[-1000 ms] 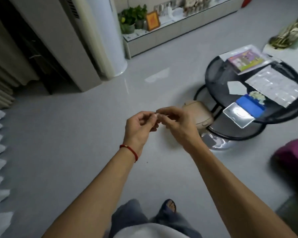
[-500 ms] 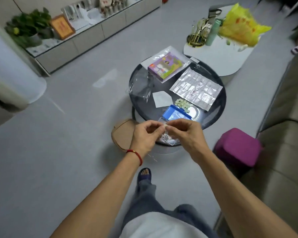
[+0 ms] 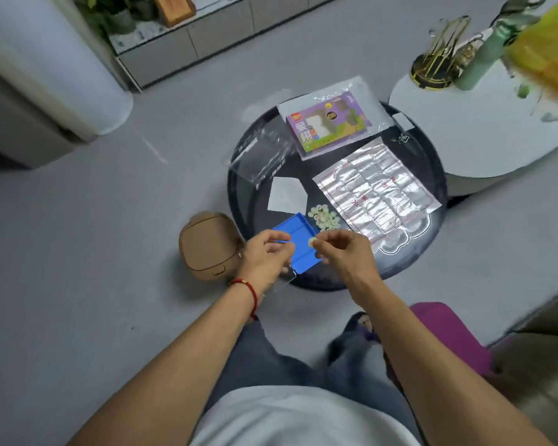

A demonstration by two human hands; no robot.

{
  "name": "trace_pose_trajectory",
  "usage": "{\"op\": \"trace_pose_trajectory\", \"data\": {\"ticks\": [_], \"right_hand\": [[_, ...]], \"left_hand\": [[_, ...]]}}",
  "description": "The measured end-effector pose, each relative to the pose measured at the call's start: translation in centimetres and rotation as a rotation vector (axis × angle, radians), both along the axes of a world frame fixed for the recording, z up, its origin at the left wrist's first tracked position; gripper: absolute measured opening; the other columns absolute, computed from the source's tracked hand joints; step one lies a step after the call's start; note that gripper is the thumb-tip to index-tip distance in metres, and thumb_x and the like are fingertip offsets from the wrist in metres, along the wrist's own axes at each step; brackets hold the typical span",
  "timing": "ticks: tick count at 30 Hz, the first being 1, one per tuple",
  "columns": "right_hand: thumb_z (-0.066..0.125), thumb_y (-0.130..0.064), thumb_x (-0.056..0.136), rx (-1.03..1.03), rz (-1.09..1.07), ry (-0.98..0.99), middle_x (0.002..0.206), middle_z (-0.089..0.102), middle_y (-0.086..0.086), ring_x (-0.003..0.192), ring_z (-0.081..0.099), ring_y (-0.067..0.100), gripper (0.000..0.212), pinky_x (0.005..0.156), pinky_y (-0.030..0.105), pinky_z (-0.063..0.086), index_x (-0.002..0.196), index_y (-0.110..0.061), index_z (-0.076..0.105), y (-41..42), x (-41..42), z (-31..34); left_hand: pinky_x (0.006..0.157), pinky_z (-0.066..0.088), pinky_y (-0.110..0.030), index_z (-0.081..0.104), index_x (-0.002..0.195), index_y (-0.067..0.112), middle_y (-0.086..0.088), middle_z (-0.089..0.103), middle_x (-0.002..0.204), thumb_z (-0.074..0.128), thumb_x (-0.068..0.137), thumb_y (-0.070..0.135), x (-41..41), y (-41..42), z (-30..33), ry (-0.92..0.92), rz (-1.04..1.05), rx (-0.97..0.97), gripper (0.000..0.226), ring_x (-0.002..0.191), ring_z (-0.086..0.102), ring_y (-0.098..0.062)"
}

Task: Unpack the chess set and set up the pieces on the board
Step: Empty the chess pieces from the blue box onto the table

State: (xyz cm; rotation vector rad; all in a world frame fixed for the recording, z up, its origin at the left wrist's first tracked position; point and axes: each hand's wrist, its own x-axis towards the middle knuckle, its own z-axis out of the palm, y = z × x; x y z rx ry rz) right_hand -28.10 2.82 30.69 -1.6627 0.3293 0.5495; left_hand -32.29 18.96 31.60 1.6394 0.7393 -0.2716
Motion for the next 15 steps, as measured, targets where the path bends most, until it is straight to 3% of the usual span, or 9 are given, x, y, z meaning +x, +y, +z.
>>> {"op": "trace_pose_trajectory", "data": {"ticks": [5,7,9,12,15], "right_hand": [[0.078,-0.012,0.087,-0.099,0.132,0.001,0.083,0.076,0.006,0.075,0.07,0.016,0.007,0.073,0.029,0.058,0.094,-0.011,0.075,-4.3,4.4,0.5],[0.077,-0.012,0.088,-0.156,0.171,-0.028,0.084,0.077,0.003,0.08,0.072,0.019,0.007,0.078,0.032,0.059,0.094,-0.015,0.077,-5.3,6.0,0.3],[0.076,-0.013,0.089,-0.223,0.197,-0.041,0.083,0.077,0.001,0.079,0.072,0.02,0.006,0.075,0.031,0.06,0.091,-0.018,0.077,-6.3,7.1,0.1],[0.076,-0.014,0.088,-0.275,0.277,-0.057,0.08,0.077,0.003,0.076,0.072,0.026,0.003,0.072,0.035,0.061,0.088,-0.017,0.076,-7.3,9.1,-0.4],[0.077,-0.015,0.089,-0.359,0.349,-0.041,0.083,0.076,0.003,0.071,0.068,0.021,0.001,0.067,0.035,0.06,0.09,-0.015,0.076,-7.6,11.6,-2.0]], "left_hand": [[0.072,0.06,-0.031,0.066,0.101,0.025,-0.003,0.072,0.092,0.065,0.088,0.015,1.9,-2.0,-0.9,0.069,0.036,0.125,0.016,0.08,0.07,-0.017],[0.066,0.056,-0.026,0.065,0.103,0.022,-0.001,0.07,0.091,0.059,0.088,0.01,3.0,-2.4,-2.2,0.092,-0.001,0.139,0.02,0.08,0.069,-0.019],[0.068,0.054,-0.025,0.064,0.103,0.022,0.002,0.069,0.087,0.055,0.087,0.009,3.7,-2.8,-3.9,0.161,-0.041,0.193,0.023,0.083,0.068,-0.021],[0.083,0.056,-0.034,0.061,0.101,0.027,0.003,0.07,0.083,0.056,0.085,0.011,3.9,-3.7,-5.8,0.228,-0.055,0.207,0.023,0.088,0.067,-0.021],[0.084,0.055,-0.036,0.061,0.107,0.024,0.002,0.07,0.084,0.055,0.087,0.012,3.9,-4.8,-6.9,0.229,-0.008,0.207,0.024,0.089,0.066,-0.021]]}}
